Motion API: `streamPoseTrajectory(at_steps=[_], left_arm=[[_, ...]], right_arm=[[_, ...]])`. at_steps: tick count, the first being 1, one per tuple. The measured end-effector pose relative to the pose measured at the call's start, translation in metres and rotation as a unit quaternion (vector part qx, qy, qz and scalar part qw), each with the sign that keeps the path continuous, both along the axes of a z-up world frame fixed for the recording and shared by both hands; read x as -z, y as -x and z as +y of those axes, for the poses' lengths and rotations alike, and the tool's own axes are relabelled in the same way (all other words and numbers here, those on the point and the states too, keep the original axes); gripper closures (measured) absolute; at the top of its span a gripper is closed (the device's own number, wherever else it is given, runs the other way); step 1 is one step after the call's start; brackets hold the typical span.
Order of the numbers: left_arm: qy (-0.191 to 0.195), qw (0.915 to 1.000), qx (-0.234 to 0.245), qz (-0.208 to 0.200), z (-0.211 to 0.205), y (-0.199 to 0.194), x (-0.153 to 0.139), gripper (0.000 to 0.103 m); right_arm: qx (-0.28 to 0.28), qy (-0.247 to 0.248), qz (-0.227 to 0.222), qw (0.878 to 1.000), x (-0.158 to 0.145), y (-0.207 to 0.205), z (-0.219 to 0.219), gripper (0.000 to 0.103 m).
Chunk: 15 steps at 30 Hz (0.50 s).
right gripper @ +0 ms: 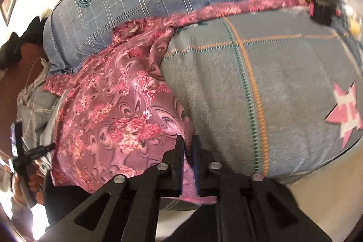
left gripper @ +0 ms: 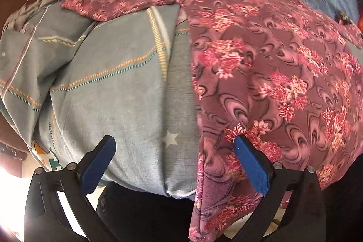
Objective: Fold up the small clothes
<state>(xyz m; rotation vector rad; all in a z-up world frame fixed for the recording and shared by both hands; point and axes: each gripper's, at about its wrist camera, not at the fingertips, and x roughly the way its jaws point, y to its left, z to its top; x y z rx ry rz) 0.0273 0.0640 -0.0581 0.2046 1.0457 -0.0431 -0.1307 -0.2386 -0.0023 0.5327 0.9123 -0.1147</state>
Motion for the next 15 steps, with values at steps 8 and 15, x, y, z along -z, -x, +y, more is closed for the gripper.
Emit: streamPoseTrajectory(at_steps=[8,15], left_arm=[[0.022,0.9994,0.012,0.025,0.002,-0.004,-0.002,0.02],[0.034,0.9989,0.001,0.033,0.001,-0.008,0.0,0.02]], right_arm=[[-0.049,0.004,0.024,0.999,-0.001,-0.026,0.028,0.093],[0.015,-0.048,-0.078,0.996,-0.03,-0.069,-0.012,0.063]])
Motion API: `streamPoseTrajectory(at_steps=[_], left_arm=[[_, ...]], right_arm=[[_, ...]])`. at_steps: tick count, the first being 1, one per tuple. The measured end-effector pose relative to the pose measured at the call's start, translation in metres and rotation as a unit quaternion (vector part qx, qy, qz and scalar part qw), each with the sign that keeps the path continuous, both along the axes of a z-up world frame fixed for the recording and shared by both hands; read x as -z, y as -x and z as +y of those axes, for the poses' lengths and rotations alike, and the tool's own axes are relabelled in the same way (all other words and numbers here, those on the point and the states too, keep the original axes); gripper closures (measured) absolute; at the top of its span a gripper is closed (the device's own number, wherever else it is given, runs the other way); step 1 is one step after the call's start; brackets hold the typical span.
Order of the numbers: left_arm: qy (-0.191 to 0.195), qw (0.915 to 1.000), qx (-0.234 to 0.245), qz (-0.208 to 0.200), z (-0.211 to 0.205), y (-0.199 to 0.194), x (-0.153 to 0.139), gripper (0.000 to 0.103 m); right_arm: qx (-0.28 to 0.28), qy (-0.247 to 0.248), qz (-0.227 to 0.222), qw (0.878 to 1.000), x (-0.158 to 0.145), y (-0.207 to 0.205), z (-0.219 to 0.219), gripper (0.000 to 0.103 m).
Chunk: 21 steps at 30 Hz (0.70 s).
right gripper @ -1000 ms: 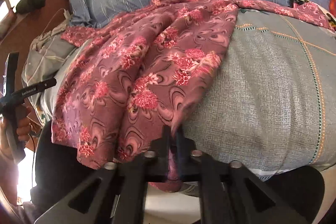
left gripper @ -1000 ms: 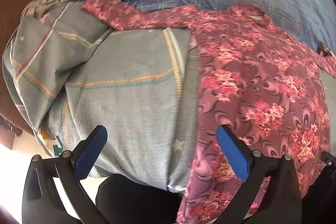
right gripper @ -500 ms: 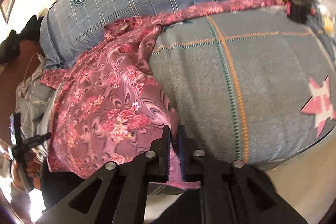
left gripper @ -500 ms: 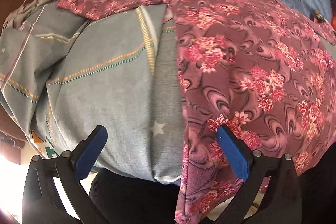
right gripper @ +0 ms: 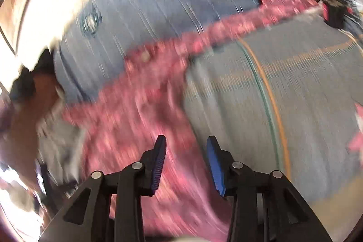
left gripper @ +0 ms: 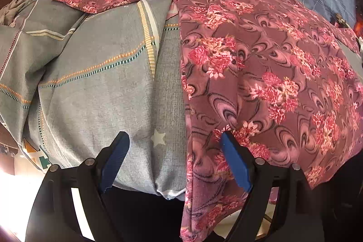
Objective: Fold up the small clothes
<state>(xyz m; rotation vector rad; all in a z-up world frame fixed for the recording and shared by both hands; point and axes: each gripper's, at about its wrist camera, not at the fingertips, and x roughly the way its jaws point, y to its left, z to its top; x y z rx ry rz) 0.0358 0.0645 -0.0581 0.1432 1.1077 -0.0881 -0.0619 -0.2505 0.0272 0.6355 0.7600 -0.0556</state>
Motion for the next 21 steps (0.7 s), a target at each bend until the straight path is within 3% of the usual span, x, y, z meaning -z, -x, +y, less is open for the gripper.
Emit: streamPoseTrajectory(at_steps=[6,8,9,12,13,15,16,20,21], left_arm=[[0.014,0.9998,-0.007,0.013,0.007,-0.001,0.0,0.02],[0.011,0.9999,-0.008,0.01,0.011,0.001,-0.003,0.02],[0.013,0.9999,-0.006,0.005,0.013,0.003,-0.006,0.02],[0.028,0.9996,0.0,-0.01,0.015,0.003,-0.015,0.02],[0.03,0.9995,-0.003,-0.013,0.015,0.0,-0.017,0.02],[0.031,0.9994,-0.009,-0.013,0.013,-0.009,-0.021,0.02],[0.033,0.9993,-0.008,-0.015,0.013,-0.012,-0.023,0.02],[0.057,0.9973,0.007,-0.046,0.012,-0.018,-0.042,0.02],[0.063,0.9967,0.012,-0.05,0.009,-0.02,-0.043,0.02]], right_arm=[[-0.027,0.027,0.069,0.997,0.03,-0.095,0.018,0.064],[-0.029,0.068,0.062,0.995,0.029,-0.107,0.028,0.1],[-0.035,0.07,0.057,0.995,0.025,-0.109,0.028,0.1],[0.022,0.079,0.005,0.997,0.003,-0.096,0.005,0.1],[0.031,0.069,0.015,0.997,0.005,-0.097,-0.005,0.1],[0.014,0.06,0.089,0.994,0.025,-0.106,-0.019,0.099],[0.012,0.066,0.101,0.993,0.026,-0.104,-0.019,0.098],[-0.015,0.016,0.045,0.999,0.004,-0.058,-0.022,0.084],[-0.018,0.008,0.046,0.999,0.003,-0.046,-0.024,0.068]])
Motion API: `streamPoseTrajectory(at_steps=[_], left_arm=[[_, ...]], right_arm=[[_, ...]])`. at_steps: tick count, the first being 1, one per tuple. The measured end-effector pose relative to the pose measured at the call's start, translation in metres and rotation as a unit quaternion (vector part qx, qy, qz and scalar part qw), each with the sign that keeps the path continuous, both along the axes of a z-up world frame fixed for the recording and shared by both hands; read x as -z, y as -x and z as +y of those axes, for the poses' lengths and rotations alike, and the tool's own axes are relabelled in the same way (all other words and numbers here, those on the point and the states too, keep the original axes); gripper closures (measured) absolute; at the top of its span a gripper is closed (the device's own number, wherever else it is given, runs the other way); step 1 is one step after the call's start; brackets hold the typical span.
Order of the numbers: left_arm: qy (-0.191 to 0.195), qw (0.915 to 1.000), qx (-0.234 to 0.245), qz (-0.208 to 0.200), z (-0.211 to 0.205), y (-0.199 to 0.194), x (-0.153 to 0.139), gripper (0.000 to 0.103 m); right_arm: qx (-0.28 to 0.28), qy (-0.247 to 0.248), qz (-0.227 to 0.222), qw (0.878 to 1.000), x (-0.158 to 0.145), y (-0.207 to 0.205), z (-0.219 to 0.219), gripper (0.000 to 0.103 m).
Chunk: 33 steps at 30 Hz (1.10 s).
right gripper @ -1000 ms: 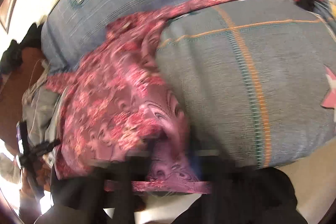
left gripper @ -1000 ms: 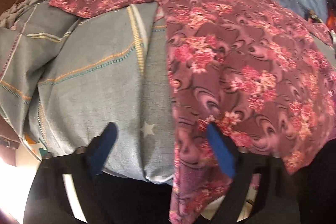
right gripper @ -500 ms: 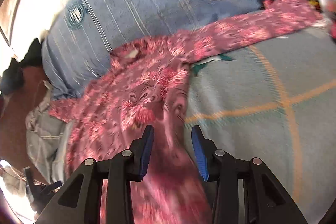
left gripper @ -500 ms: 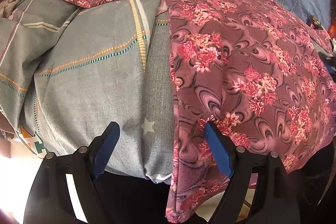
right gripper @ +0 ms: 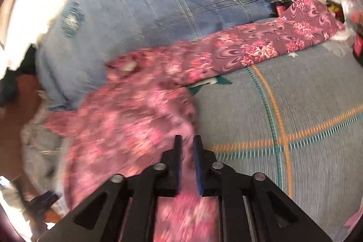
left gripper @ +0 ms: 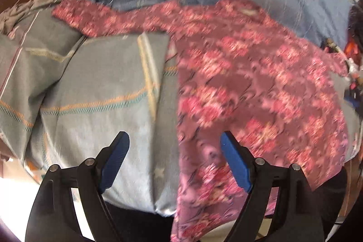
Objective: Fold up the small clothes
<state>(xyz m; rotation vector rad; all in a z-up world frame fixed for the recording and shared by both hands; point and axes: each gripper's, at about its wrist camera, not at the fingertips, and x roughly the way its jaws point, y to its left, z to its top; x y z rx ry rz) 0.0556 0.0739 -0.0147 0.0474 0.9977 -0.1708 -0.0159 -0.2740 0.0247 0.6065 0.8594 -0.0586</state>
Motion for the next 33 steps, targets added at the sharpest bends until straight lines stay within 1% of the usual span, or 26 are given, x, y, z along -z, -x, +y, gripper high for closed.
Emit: streamPoseTrajectory(at_steps=[1,3,4,5,6,7,9,10,11,12,13,14,15,17,18,19,20,21,22,25,26,28,30,31,32,33], left_arm=[[0.003,1.0,0.005,-0.001,-0.004,-0.002,0.001,0.02],[0.002,0.9999,0.014,0.009,-0.015,-0.007,0.009,0.019],[-0.003,0.9997,0.017,0.02,-0.022,-0.01,0.016,0.019],[-0.01,0.9992,0.02,0.032,-0.03,-0.013,0.023,0.02],[-0.016,0.9988,0.024,0.04,-0.037,-0.014,0.029,0.02],[-0.022,0.9985,0.027,0.041,-0.041,-0.013,0.033,0.02],[-0.04,0.9979,0.028,0.042,-0.049,-0.011,0.042,0.019],[-0.036,0.9981,0.027,0.041,-0.049,-0.01,0.045,0.019],[-0.025,0.9988,0.022,0.037,-0.046,-0.009,0.045,0.018],[-0.018,0.9987,0.021,0.042,-0.044,-0.011,0.045,0.018],[-0.012,0.9986,0.021,0.048,-0.041,-0.012,0.045,0.018],[-0.009,0.9984,0.019,0.053,-0.038,-0.014,0.043,0.018],[-0.005,0.9983,0.018,0.055,-0.035,-0.015,0.041,0.018],[0.009,0.9986,0.016,0.049,-0.03,-0.016,0.032,0.018],[0.014,0.9988,0.014,0.044,-0.03,-0.018,0.027,0.018],[0.019,0.999,0.013,0.039,-0.031,-0.022,0.021,0.018],[0.022,0.999,0.014,0.036,-0.033,-0.026,0.018,0.018],[0.027,0.9989,0.016,0.034,-0.038,-0.031,0.013,0.018],[0.032,0.9987,0.02,0.033,-0.043,-0.035,0.009,0.018],[0.05,0.9978,0.033,0.03,-0.062,-0.052,0.0,0.018],[0.055,0.9972,0.04,0.03,-0.07,-0.058,-0.002,0.018],[0.06,0.9962,0.054,0.033,-0.087,-0.071,-0.002,0.018],[0.054,0.9956,0.067,0.039,-0.102,-0.082,0.001,0.018],[0.053,0.9952,0.072,0.04,-0.109,-0.089,0.003,0.018],[0.052,0.9948,0.077,0.042,-0.117,-0.095,0.005,0.018],[0.054,0.9942,0.082,0.044,-0.125,-0.103,0.007,0.018]], right_arm=[[-0.002,-0.005,0.012,1.0,0.003,0.015,0.001,0.053],[-0.013,-0.006,0.036,0.999,0.014,0.029,0.006,0.052],[-0.025,0.003,0.062,0.998,0.026,0.036,0.013,0.058],[-0.032,0.019,0.072,0.997,0.032,0.039,0.019,0.069],[-0.038,0.045,0.067,0.996,0.033,0.044,0.022,0.098],[-0.044,0.051,0.053,0.996,0.026,0.05,0.025,0.099],[-0.018,0.038,-0.002,0.999,0.007,0.066,0.019,0.099],[-0.002,0.044,-0.011,0.999,0.003,0.072,0.015,0.099],[-0.004,0.053,0.003,0.999,0.009,0.071,0.014,0.099],[-0.009,0.059,0.022,0.998,0.017,0.068,0.013,0.099],[-0.018,0.065,0.06,0.996,0.031,0.063,0.014,0.099],[-0.028,0.062,0.081,0.994,0.041,0.061,0.015,0.098],[-0.025,0.053,0.065,0.996,0.037,0.063,0.01,0.095],[0.006,0.016,0.028,0.999,0.022,0.066,-0.012,0.093],[0.033,0.002,0.004,0.999,0.014,0.066,-0.025,0.092],[0.076,-0.01,-0.021,0.997,0.003,0.067,-0.05,0.088],[0.107,-0.011,-0.029,0.994,-0.002,0.064,-0.067,0.084],[0.14,-0.003,-0.032,0.99,-0.006,0.064,-0.084,0.076],[0.183,0.013,-0.031,0.983,-0.012,0.057,-0.107,0.075],[0.244,0.021,-0.041,0.969,-0.017,0.038,-0.147,0.074],[0.27,0.024,-0.046,0.961,-0.018,0.029,-0.164,0.074],[0.292,0.027,-0.043,0.955,-0.018,0.011,-0.187,0.065],[0.303,0.033,-0.022,0.952,-0.011,-0.012,-0.206,0.063],[0.31,0.044,-0.009,0.95,-0.008,-0.024,-0.21,0.063],[0.326,0.066,0.011,0.943,-0.002,-0.038,-0.218,0.063],[0.331,0.076,0.02,0.94,0.001,-0.047,-0.222,0.063]])
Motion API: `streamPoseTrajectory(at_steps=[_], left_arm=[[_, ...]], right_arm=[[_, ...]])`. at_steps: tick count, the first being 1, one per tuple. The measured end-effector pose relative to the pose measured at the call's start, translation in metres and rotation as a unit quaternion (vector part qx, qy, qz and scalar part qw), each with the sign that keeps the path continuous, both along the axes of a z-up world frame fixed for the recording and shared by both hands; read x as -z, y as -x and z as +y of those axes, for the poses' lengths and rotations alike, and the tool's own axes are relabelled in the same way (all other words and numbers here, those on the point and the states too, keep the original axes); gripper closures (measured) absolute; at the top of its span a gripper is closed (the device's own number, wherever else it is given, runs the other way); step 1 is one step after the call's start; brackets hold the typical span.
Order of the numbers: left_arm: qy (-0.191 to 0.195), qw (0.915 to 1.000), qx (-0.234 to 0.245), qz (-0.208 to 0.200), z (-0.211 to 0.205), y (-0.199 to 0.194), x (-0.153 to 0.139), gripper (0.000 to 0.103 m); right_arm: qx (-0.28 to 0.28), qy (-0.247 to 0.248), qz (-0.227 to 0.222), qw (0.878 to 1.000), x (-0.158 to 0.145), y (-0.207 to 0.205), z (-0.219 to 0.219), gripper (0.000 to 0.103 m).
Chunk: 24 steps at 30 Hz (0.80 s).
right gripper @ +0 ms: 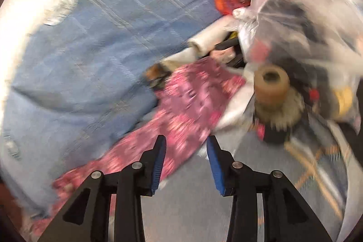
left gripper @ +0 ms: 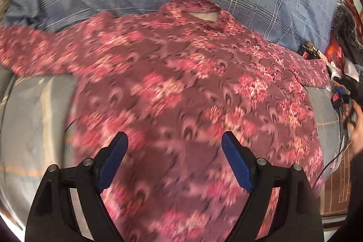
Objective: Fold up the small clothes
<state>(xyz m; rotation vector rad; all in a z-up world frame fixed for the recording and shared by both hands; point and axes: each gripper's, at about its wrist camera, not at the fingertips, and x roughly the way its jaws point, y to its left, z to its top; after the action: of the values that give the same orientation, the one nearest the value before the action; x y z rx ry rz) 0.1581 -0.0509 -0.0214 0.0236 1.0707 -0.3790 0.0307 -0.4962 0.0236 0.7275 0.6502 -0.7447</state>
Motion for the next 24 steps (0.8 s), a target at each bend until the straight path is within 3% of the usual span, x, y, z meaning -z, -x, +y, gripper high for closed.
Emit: streamPoseTrajectory(at_steps=[4,7,12,15,17,18,19,22,24], left_arm=[[0.016,0.9998,0.012,0.0,-0.02,-0.023,0.004,0.018],[0.023,0.9996,0.015,-0.011,-0.032,-0.037,0.001,0.018],[0.039,0.9989,0.007,-0.025,-0.038,-0.05,0.006,0.018],[0.051,0.9986,0.009,-0.01,-0.036,-0.052,0.015,0.018],[0.046,0.9988,0.014,-0.01,-0.036,-0.054,0.018,0.018],[0.046,0.9987,0.012,-0.016,-0.035,-0.054,0.018,0.018],[0.051,0.9985,0.008,-0.018,-0.033,-0.055,0.017,0.018],[0.074,0.9968,-0.015,-0.029,-0.025,-0.059,0.011,0.018],[0.072,0.9964,-0.033,-0.032,-0.019,-0.062,0.01,0.018]], right_arm=[[0.036,0.042,0.09,0.994,0.019,-0.033,-0.014,0.066],[0.054,0.089,0.157,0.982,0.025,-0.059,-0.018,0.062],[0.047,0.103,0.244,0.963,0.046,-0.088,-0.024,0.053],[0.07,0.081,0.227,0.968,0.047,-0.081,-0.029,0.053],[0.064,0.068,0.208,0.974,0.047,-0.078,-0.035,0.06],[0.058,0.061,0.192,0.978,0.044,-0.077,-0.037,0.09],[0.053,0.048,0.153,0.986,0.04,-0.068,-0.038,0.096],[0.054,0.069,0.05,0.995,0.018,-0.044,-0.028,0.099],[0.04,0.095,0.024,0.994,0.003,-0.033,-0.012,0.099]])
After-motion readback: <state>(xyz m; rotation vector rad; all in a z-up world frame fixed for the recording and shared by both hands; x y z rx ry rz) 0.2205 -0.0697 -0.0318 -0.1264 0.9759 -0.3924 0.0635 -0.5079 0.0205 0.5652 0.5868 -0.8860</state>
